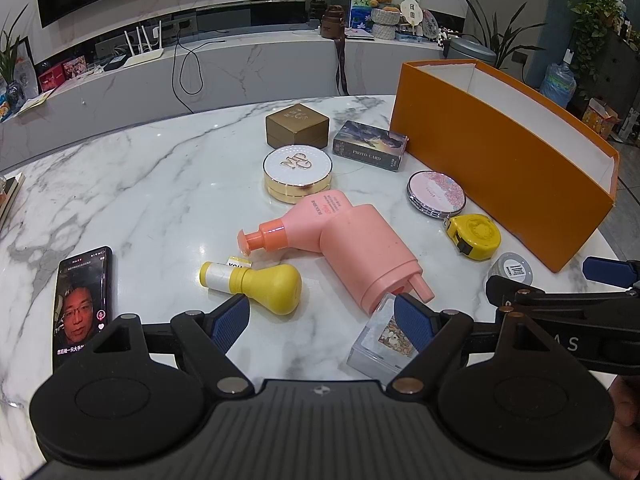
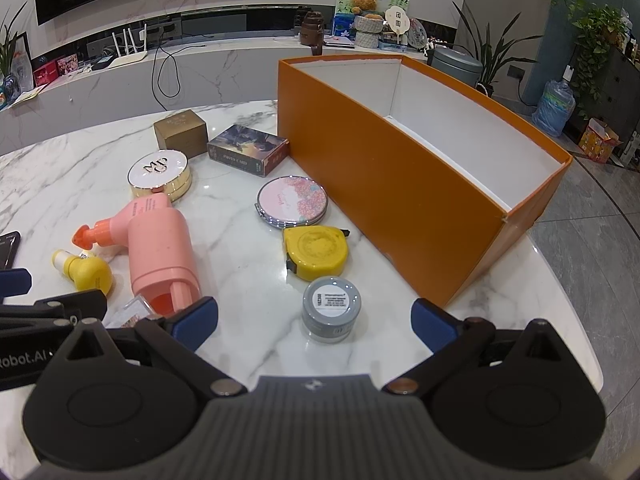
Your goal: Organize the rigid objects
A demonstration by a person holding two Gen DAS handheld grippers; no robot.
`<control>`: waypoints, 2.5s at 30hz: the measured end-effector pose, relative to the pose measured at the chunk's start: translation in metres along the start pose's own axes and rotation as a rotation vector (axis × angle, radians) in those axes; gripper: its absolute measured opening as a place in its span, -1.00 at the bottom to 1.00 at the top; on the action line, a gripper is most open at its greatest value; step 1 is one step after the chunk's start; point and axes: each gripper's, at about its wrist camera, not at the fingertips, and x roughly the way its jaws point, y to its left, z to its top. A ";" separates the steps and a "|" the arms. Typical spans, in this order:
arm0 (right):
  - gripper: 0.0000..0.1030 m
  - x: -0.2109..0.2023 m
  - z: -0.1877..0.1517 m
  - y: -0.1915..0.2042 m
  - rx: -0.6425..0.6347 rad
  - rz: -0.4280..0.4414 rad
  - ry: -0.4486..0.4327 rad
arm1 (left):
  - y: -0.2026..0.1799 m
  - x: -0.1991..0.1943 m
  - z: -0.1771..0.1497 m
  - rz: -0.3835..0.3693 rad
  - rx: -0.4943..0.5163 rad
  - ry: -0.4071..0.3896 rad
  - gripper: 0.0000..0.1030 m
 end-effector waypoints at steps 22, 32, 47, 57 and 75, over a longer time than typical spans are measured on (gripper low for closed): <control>0.95 0.000 0.000 0.000 -0.001 -0.001 0.001 | 0.000 -0.001 0.001 -0.002 -0.001 0.001 0.87; 0.95 0.000 0.000 0.000 -0.001 -0.002 0.001 | 0.000 -0.001 0.001 -0.002 -0.001 0.000 0.87; 0.95 0.008 -0.004 0.001 -0.005 0.000 0.008 | 0.007 0.005 0.006 0.005 -0.024 0.005 0.87; 0.95 0.012 0.002 -0.002 0.006 0.060 0.015 | 0.052 0.014 0.004 0.044 -0.119 0.043 0.87; 0.56 0.044 0.039 0.049 -0.084 0.315 0.084 | 0.057 0.042 0.012 0.062 -0.161 0.081 0.86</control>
